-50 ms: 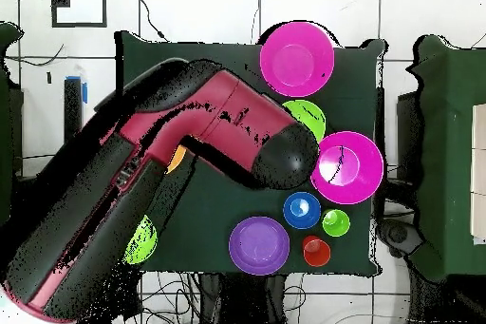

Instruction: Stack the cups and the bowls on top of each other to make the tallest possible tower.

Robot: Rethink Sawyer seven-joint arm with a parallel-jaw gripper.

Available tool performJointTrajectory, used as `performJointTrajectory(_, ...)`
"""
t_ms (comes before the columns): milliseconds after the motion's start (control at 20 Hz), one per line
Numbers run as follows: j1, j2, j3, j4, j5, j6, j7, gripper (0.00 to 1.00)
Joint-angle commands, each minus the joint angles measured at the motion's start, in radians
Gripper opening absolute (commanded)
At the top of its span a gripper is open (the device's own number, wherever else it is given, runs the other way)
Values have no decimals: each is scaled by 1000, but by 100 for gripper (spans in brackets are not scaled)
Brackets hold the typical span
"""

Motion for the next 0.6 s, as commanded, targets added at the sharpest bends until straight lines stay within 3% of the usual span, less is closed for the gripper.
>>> performJointTrajectory(50,-39,105,169,-135,40,41,15,100)
performJointTrajectory(600,-63,174,130,-213,71,65,118,100)
